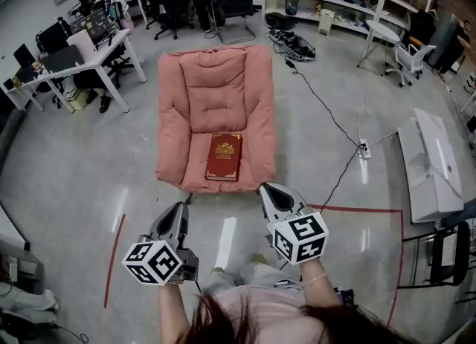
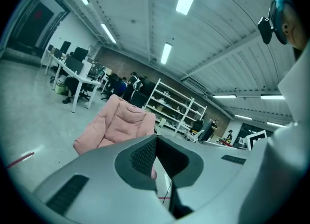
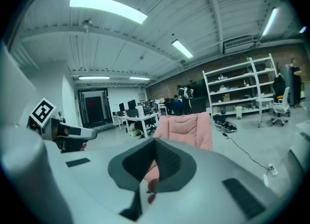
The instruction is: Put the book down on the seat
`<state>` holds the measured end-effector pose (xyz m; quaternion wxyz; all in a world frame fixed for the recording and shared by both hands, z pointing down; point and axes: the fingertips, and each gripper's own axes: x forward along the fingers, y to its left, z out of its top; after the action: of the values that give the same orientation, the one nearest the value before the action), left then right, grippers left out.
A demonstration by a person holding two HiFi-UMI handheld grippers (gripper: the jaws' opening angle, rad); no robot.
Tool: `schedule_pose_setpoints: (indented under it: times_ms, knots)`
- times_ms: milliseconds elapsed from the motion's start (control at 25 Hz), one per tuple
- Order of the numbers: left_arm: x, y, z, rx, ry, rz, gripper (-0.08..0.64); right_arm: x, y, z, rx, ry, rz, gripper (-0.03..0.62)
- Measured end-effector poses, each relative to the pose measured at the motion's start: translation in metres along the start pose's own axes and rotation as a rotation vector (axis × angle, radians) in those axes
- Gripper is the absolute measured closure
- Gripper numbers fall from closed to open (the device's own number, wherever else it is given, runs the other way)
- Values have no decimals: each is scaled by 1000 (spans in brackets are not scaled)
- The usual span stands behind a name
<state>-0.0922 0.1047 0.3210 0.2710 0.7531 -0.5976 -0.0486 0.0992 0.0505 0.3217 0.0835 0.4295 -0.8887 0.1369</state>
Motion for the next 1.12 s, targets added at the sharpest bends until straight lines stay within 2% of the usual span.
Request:
schedule_pose_setpoints:
  times_ms: [200,360,720,1040,1120]
  knots:
    - [15,-29,-8,-7,-19,12,561,-2,-25,2,-25,2,48,577]
    - [23,-48,-19,2,3,-6,561,1,-37,-1,-29,15,58,577]
    - [29,-52,-22,2,17,-4,561,14,-44,-7,-31,44,65,577]
    - [36,-51,-26,-84,3,-18,561,21,-46,-15,-46,77,46,577]
    - [41,-49,-25,-85,8,-30,561,25,-50,-17,-48,89,29,577]
